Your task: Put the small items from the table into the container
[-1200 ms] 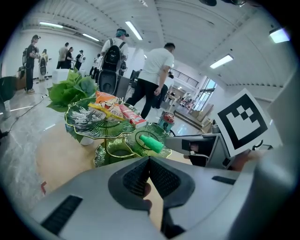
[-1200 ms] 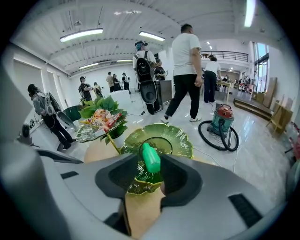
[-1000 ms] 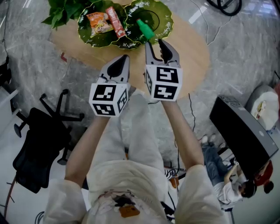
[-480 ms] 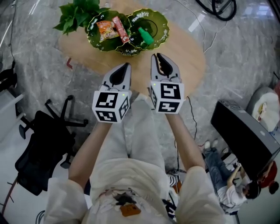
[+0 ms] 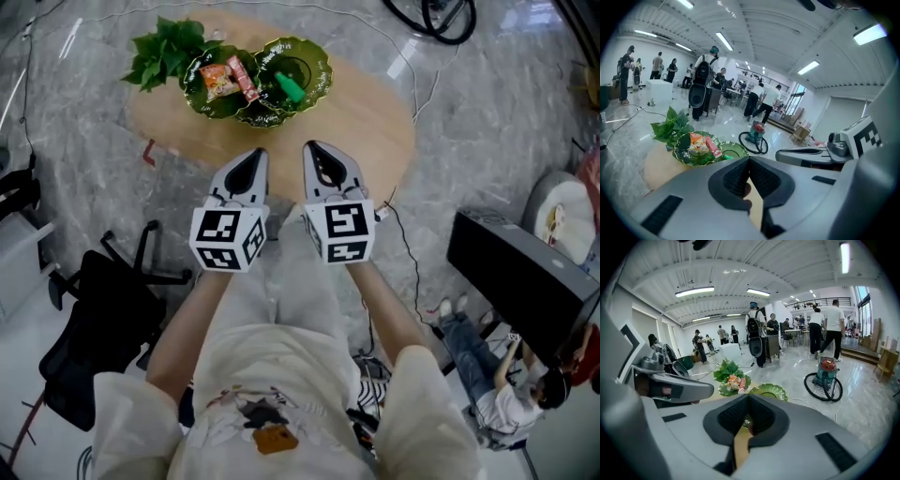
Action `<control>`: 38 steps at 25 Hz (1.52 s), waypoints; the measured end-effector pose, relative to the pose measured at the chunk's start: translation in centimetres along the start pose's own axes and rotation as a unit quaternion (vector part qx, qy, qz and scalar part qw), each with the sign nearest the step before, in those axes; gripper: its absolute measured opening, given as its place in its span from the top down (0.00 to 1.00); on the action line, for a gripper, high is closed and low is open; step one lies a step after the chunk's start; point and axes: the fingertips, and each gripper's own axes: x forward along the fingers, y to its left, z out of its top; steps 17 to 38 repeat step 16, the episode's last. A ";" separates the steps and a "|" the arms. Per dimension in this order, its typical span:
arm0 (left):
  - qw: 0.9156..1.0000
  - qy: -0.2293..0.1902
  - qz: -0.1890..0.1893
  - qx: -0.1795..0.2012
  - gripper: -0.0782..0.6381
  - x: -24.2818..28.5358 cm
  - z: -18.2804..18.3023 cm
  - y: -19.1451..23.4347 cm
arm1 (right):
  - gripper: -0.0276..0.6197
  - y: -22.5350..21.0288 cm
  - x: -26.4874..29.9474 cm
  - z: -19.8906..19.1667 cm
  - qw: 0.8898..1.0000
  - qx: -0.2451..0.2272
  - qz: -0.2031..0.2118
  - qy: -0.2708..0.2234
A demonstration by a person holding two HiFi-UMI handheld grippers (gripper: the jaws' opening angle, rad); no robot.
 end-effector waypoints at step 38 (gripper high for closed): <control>0.997 -0.037 -0.047 0.039 0.90 -15.1 5.6 -8.7 | 0.95 6.0 -15.2 6.0 0.998 0.004 -0.006 -0.058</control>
